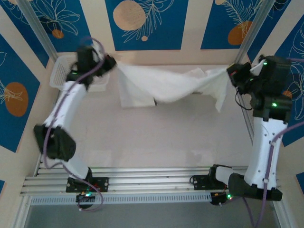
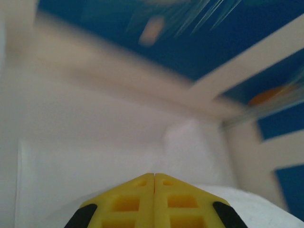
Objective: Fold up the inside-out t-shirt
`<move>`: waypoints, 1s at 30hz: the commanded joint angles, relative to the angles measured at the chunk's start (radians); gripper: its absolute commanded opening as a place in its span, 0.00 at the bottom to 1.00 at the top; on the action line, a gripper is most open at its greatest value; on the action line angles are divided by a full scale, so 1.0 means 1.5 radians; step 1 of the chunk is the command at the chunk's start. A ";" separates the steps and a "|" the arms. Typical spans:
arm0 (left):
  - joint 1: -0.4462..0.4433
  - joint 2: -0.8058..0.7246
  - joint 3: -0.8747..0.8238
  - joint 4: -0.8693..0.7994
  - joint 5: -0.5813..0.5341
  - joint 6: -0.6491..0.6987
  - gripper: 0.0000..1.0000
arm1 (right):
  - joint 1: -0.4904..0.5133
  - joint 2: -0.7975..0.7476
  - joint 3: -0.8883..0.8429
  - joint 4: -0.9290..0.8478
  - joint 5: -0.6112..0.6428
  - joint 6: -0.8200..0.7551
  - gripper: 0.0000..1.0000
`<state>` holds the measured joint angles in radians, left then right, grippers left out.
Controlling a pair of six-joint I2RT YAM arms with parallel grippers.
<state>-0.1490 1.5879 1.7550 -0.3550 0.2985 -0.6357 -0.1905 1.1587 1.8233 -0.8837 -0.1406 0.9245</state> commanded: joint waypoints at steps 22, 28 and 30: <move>0.043 -0.176 0.210 -0.025 -0.141 0.114 0.00 | -0.008 0.198 0.464 0.230 -0.083 -0.017 0.00; 0.043 -0.048 0.200 0.124 -0.079 0.066 0.00 | -0.048 0.394 0.642 0.353 -0.093 0.024 0.00; 0.043 -0.012 0.231 0.160 -0.077 0.050 0.00 | -0.085 0.462 0.708 0.394 -0.099 0.092 0.00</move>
<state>-0.0937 1.5265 2.0518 -0.2787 0.1493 -0.5198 -0.2558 1.7584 2.7605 -0.4435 -0.2882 0.9409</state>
